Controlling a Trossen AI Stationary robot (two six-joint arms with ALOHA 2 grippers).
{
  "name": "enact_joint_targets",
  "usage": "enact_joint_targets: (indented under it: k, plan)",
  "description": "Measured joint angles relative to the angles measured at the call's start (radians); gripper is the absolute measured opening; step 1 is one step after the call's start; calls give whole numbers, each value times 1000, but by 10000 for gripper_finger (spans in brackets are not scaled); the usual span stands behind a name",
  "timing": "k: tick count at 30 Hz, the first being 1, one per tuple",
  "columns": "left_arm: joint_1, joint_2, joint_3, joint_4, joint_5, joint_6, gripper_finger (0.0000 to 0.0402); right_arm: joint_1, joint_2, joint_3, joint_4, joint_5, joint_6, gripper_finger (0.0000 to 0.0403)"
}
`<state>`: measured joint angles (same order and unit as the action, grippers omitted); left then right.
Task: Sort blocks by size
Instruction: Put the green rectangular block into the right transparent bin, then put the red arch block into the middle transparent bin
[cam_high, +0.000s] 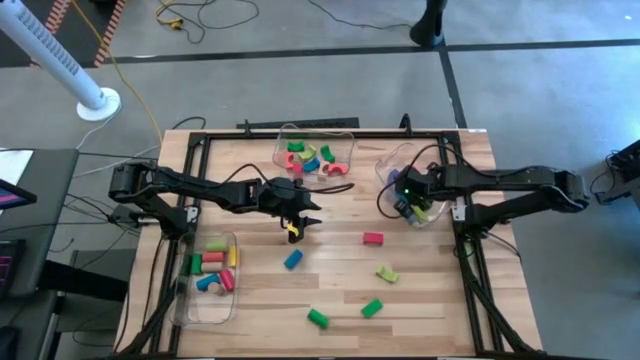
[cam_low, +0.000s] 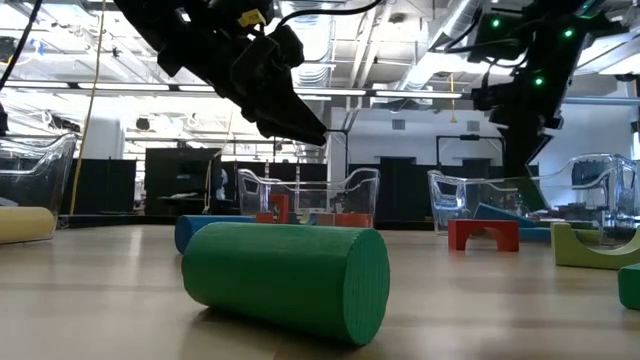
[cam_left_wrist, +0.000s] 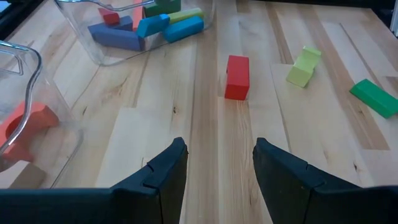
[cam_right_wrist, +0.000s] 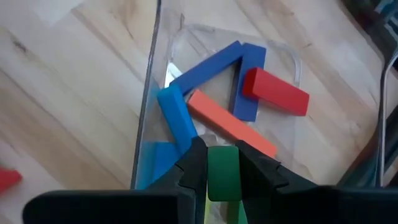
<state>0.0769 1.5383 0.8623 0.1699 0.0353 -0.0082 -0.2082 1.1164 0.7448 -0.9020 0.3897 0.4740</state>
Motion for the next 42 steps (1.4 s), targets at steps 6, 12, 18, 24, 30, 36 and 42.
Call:
enact_joint_targets:
  k: [6,12,18,24,30,36,42]
  plan:
    - [0,0,0,0,0,0,174,-34,0,0,-7,-42,-3,97]
    - [0,0,0,0,0,0,175,-34,0,0,-24,-59,-3,98]
    - [0,0,0,0,0,0,174,-34,0,0,-29,-59,-3,134]
    - [0,0,0,0,0,0,174,-34,0,0,-29,-59,-3,198]
    - [0,0,0,0,0,0,175,-34,-5,8,-30,-49,-8,231]
    - [0,0,0,0,0,0,175,-26,-6,72,-35,5,-19,226]
    - [0,0,0,0,0,0,174,37,-6,146,-35,58,-56,219]
